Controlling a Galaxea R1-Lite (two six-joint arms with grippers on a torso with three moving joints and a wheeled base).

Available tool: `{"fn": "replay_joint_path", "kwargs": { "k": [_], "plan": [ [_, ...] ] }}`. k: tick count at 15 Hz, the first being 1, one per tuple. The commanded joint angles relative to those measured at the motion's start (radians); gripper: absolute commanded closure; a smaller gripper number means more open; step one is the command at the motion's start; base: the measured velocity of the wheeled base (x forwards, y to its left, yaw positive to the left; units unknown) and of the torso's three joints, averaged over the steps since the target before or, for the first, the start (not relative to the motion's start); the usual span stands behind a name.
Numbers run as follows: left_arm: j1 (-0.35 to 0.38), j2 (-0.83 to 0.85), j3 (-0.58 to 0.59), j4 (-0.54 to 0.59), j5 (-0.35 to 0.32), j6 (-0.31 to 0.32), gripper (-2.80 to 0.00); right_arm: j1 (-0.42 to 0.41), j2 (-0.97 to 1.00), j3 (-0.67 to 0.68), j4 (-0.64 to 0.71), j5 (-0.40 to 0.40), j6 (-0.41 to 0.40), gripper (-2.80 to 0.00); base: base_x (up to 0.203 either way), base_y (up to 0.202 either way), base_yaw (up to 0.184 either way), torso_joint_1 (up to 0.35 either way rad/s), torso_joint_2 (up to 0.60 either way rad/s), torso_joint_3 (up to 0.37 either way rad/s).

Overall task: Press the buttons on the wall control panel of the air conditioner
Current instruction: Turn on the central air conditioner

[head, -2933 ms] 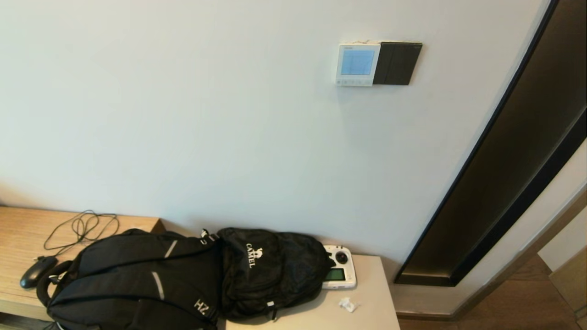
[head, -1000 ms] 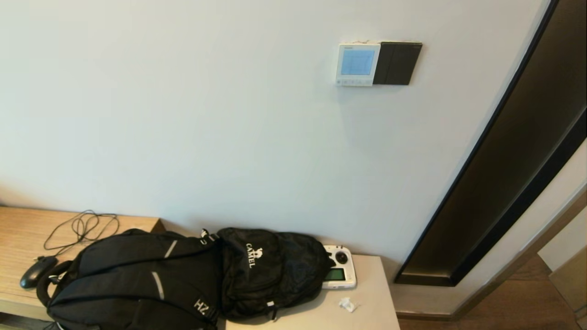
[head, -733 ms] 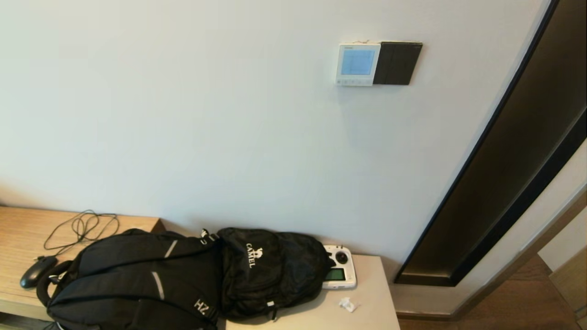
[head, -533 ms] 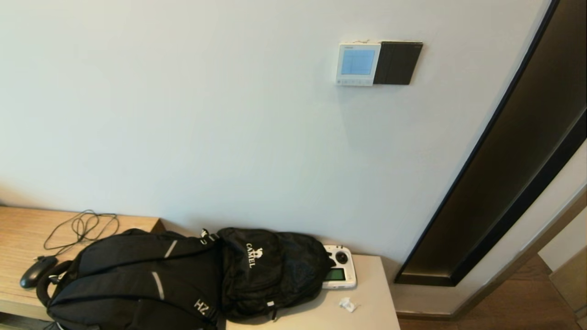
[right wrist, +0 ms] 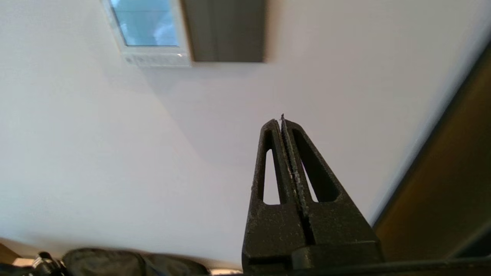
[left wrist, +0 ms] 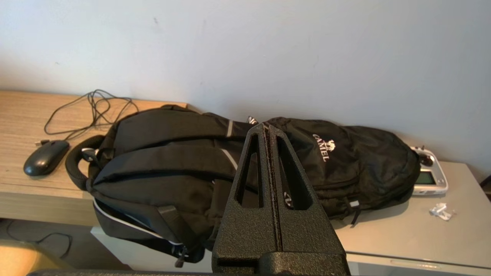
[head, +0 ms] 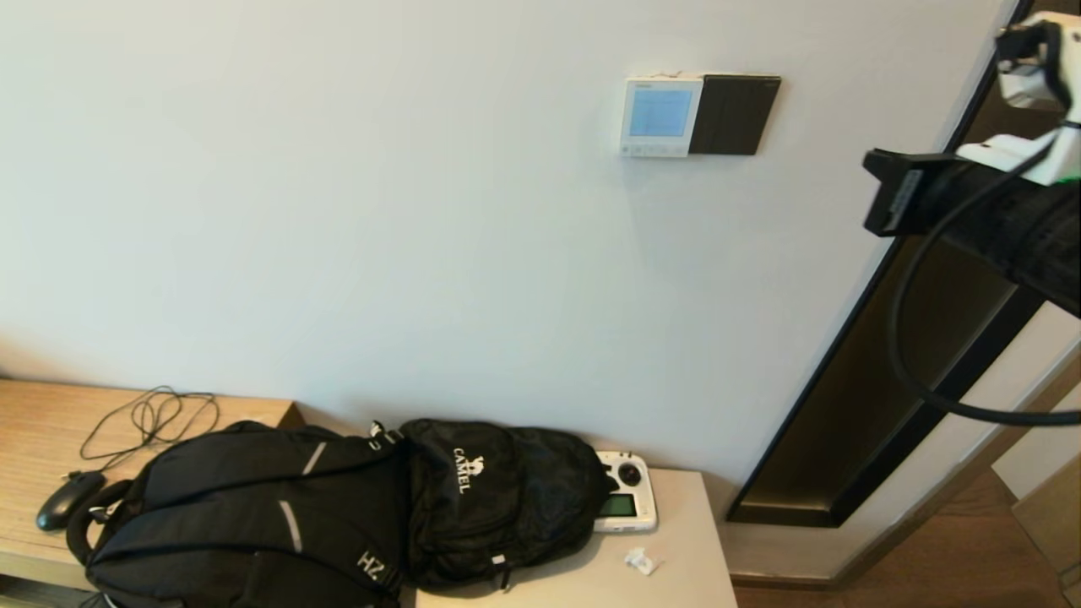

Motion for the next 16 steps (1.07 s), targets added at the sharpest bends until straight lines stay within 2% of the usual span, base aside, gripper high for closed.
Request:
{"fn": "replay_joint_path", "kwargs": {
  "k": [1, 3, 8, 16],
  "plan": [
    [0.000, 0.000, 0.000, 0.000, -0.001, -0.001, 0.00, 0.039, 0.179, -0.118, -0.004, -0.013, 0.000, 0.00, 0.000, 0.000, 0.000, 0.000, 0.00, 0.000],
    [0.001, 0.000, 0.000, 0.000, -0.001, -0.001, 0.00, 0.058, 0.278, -0.240, -0.005, -0.034, 0.008, 0.00, 0.000, 0.000, 0.000, 0.000, 0.00, 0.000],
    [0.001, 0.000, 0.000, 0.000, -0.001, -0.001, 0.00, 0.057, 0.410, -0.384, -0.005, -0.050, 0.045, 0.00, 0.000, 0.000, 0.000, 0.000, 0.00, 0.000],
    [0.000, 0.000, 0.000, 0.000, -0.001, -0.001, 0.00, 0.010, 0.486, -0.476, -0.001, -0.074, 0.048, 0.00, 0.000, 0.000, 0.000, 0.000, 0.00, 0.000]
  ]
}}
